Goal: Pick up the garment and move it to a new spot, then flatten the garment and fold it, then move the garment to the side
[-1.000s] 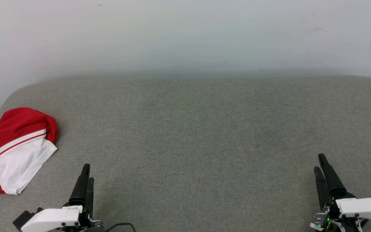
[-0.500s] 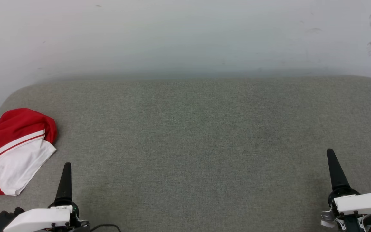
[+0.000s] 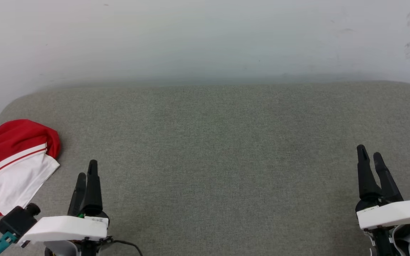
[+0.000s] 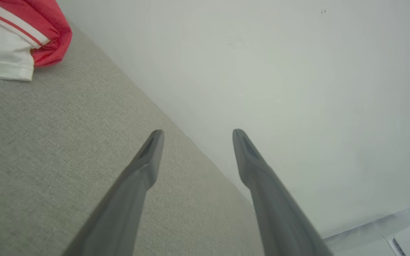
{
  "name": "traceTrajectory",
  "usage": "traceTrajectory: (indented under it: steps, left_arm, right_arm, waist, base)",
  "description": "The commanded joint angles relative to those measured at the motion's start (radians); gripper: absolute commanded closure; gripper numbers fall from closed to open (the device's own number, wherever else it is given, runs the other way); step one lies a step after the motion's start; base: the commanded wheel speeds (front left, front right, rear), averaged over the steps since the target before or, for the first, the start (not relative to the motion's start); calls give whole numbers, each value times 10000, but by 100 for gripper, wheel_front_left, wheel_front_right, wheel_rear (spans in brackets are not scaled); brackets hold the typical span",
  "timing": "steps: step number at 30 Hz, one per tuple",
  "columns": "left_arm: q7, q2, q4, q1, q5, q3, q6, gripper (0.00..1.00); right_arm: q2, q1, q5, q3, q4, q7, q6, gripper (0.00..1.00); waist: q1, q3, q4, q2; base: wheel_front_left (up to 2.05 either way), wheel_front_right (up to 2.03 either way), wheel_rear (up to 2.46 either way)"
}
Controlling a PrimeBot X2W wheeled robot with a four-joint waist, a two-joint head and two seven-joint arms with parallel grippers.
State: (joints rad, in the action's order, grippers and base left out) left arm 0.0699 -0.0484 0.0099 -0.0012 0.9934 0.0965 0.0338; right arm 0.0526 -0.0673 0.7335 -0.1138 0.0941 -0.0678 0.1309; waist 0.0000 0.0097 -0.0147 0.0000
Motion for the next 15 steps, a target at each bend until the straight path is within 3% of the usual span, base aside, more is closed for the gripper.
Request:
traceTrajectory:
  steps: [1, 11, 15]
  left_arm:
    - [109, -18, -372, 44, -591, -228, -140, 0]
    - [427, -19, -937, 106, -3465, -1657, -830, 0]
    - [540, -260, -1092, 59, -4370, -2300, -1186, 0]
  right_arm:
    - [102, -204, -545, 91, -276, -114, -1, 0]
    - [379, -85, -2640, 570, -649, -429, -1, 0]
    - [444, -41, -3386, 716, -681, -546, -1, 0]
  waist:
    - [0, 7, -11, 0]
    - [0, 40, -79, 0]
    - [0, 47, -105, 0]
  base:
    - [0, 0, 0]
    - [0, 0, 0]
    - [0, 0, 0]
